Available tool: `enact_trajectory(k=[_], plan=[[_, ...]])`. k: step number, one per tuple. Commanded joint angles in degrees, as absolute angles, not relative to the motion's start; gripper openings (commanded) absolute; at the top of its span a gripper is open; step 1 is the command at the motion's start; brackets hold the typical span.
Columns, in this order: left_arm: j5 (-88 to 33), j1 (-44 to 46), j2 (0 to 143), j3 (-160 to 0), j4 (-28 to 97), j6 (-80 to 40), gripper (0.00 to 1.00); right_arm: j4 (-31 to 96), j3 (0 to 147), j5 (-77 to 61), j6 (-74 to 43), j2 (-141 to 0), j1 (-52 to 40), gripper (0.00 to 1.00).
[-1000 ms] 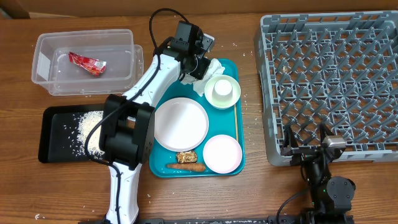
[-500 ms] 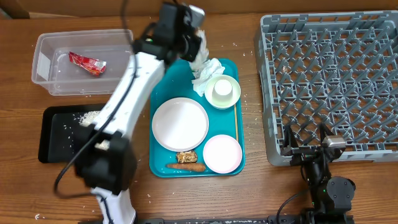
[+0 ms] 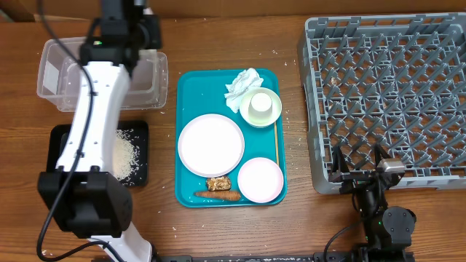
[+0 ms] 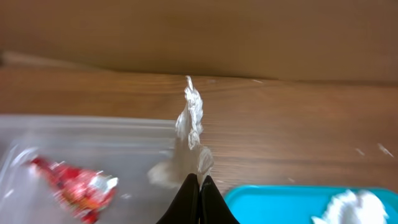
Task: Sort waste into correct bins and load items into the dishwasher
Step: 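Carry the napkins left and release them into the clear bin, then grasp the remaining napkins on the teal tray with the left gripper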
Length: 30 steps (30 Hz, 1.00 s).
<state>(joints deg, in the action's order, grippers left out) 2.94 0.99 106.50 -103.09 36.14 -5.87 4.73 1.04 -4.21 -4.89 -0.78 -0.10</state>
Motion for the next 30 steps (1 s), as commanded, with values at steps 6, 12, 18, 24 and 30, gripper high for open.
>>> enact_trajectory(k=[6, 12, 18, 24, 30], plan=[[4.45, -6.39, 106.85, -103.33, 37.93, -13.80, 0.04, 4.49, 0.47, -3.90, -4.64, -0.16, -0.40, 1.00], [4.43, -7.51, 110.02, -103.33, 39.46, -13.80, 0.87, 4.49, 0.47, -3.90, -4.64, -0.16, -0.40, 1.00], [-5.02, -6.70, 113.23, -103.33, 41.41, -13.69, 0.89, 4.49, 0.47, -3.90, -4.67, -0.16, -0.40, 1.00], [-24.47, -3.88, 113.62, -103.33, 41.28, -1.93, 0.62, 4.49, 0.47, -3.90, -4.64, -0.16, -0.40, 1.00], [-25.85, 2.94, 113.75, -103.33, 42.35, 7.84, 0.69, 4.49, 0.47, -3.90, -4.67, -0.16, -0.40, 1.00]])
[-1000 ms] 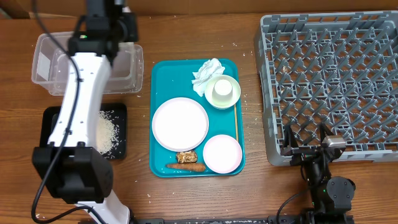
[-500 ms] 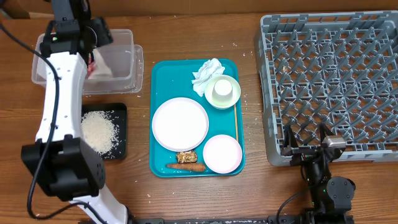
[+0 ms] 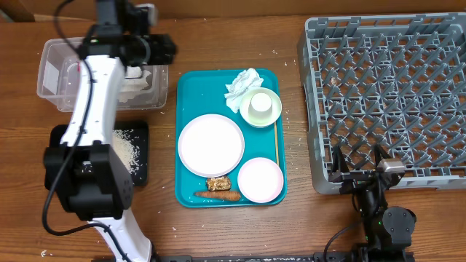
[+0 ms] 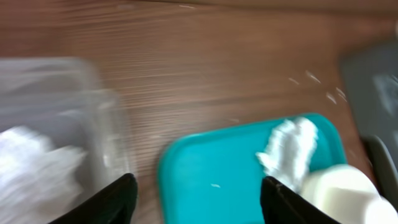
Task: Sort waste into correct bins and load items into the dishwasher
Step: 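Grasp the remaining napkins on the teal tray with the left gripper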
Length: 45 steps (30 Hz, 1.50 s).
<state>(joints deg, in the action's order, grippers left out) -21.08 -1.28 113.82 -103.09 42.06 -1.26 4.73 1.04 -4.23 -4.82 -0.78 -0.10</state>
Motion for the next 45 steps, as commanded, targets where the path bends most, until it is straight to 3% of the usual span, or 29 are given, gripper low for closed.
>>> enact_trajectory(k=[1, 7, 28, 30, 33, 37, 45], plan=[[-24.43, 4.38, 113.91, -103.33, 42.33, 8.58, 0.71, 4.49, 0.47, -3.90, -4.64, -0.16, -0.40, 1.00], [-13.41, 11.79, 116.38, -103.33, 40.82, 9.19, 0.74, 4.49, 0.47, -3.90, -4.64, -0.16, -0.40, 1.00], [-13.10, 18.57, 131.13, -103.33, 39.94, 13.39, 0.69, 4.49, 0.47, -3.90, -4.64, -0.16, -0.40, 1.00], [-13.02, 18.55, 131.55, -103.33, 39.79, 13.61, 0.61, 4.49, 0.47, -3.90, -4.64, -0.16, -0.40, 1.00], [-12.82, 18.50, 131.61, -103.33, 39.75, 13.78, 0.41, 4.49, 0.47, -3.90, -4.64, -0.16, -0.40, 1.00], [-12.23, 18.52, 131.55, -103.35, 39.62, 13.74, 0.04, 4.49, 0.47, -3.90, -4.64, -0.16, -0.40, 1.00], [-11.40, 17.82, 124.95, -103.77, 39.79, 8.40, 0.04, 4.49, 0.47, -3.90, -4.64, -0.16, -0.40, 1.00]])
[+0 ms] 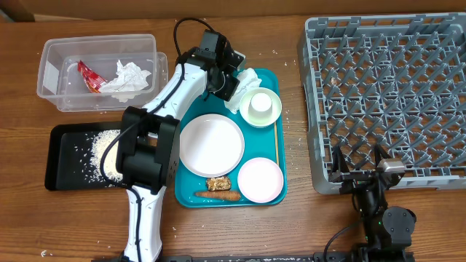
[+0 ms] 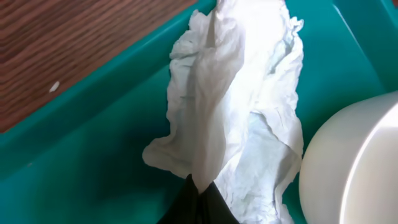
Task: Sort waste into correct bins and load items into the dishwasher
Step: 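Grasp the remaining napkins on the teal tray with the left gripper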
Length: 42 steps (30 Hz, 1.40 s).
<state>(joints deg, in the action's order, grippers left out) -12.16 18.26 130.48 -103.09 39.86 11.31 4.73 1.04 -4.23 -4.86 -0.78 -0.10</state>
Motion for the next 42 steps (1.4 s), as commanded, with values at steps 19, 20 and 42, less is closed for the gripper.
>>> enact_trajectory(k=[19, 20, 42], plan=[[6.57, -2.79, 109.36, -103.98, 41.69, -13.21, 0.04, 4.49, 0.47, -3.90, -4.64, -0.16, -0.40, 1.00], [6.55, -4.03, 109.80, -103.98, 41.93, -14.04, 0.04, 4.49, 0.47, -3.90, -4.64, -0.16, -0.40, 1.00], [-5.17, -8.99, 112.38, -104.01, 48.51, -18.46, 0.72, 4.49, 0.47, -3.90, -4.64, -0.16, -0.40, 1.00]])
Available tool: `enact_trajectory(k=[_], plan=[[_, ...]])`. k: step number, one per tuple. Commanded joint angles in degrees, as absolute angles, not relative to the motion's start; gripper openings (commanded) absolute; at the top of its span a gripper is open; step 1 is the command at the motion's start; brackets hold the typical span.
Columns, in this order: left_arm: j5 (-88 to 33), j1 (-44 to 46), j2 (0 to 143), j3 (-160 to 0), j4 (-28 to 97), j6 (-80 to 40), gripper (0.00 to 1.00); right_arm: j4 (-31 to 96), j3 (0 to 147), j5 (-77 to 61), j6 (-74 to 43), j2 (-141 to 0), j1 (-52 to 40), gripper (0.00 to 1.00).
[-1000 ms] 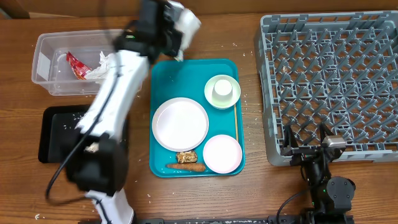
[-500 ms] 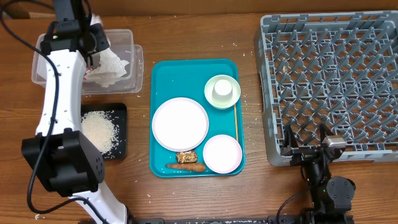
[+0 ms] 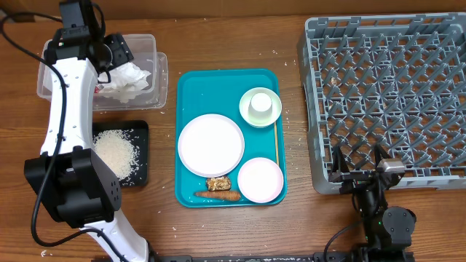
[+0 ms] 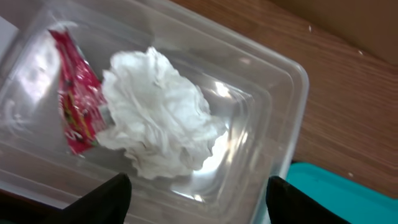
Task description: Sort waste into correct bins and load items into the dishwasher
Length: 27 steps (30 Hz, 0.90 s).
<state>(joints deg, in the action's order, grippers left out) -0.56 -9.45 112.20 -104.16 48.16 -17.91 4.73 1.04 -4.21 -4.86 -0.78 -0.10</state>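
Note:
My left gripper [image 3: 116,49] [image 4: 196,186] hangs open over the clear plastic bin [image 3: 156,73], nothing between its fingers. Inside the bin lie crumpled white tissue [image 4: 158,124] [image 3: 129,76] and a red wrapper [image 4: 74,112]. The teal tray [image 3: 191,94] carries a cup in a bowl [image 3: 261,106], a large white plate [image 3: 211,145], a small plate [image 3: 260,179], a chopstick [image 3: 277,142], a brown scrap [image 3: 218,183] and a carrot piece [image 3: 218,194]. My right gripper [image 3: 358,161] rests at the grey dish rack's [image 3: 386,87] front edge, fingers apart.
A black tray of rice [image 3: 116,153] sits in front of the clear bin, left of the teal tray. The dish rack fills the right side of the table. Crumbs are scattered on the wood around the tray.
My left gripper was shut on the tissue at the teal tray's back; now it is open over the clear bin, and that tissue lies in the bin. The right arm has not moved.
First my left gripper was shut on a tissue above the clear bin. Then it was open and that tissue lay in the bin. Then it was shut on a second tissue on the teal tray. Now both tissues lie in the bin.

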Motion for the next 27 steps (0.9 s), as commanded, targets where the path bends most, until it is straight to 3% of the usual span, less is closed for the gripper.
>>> enact_trajectory(k=[1, 6, 15, 27], plan=[[-6.00, -8.95, 112.38, -104.01, 48.62, -18.46, 0.74, 4.49, 0.47, -3.90, -4.64, -0.16, -0.40, 1.00], [-11.00, -8.91, 110.54, -104.01, 50.09, -16.97, 0.80, 4.49, 0.47, -3.90, -4.64, -0.16, -0.40, 1.00], [-13.54, -6.42, 104.44, -103.98, 56.82, -13.67, 0.80, 4.49, 0.47, -3.90, -4.64, -0.16, -0.40, 1.00], [-7.49, 7.22, 102.63, -103.98, 60.75, -13.56, 0.83, 4.49, 0.47, -3.90, -4.64, -0.16, -0.40, 1.00]])
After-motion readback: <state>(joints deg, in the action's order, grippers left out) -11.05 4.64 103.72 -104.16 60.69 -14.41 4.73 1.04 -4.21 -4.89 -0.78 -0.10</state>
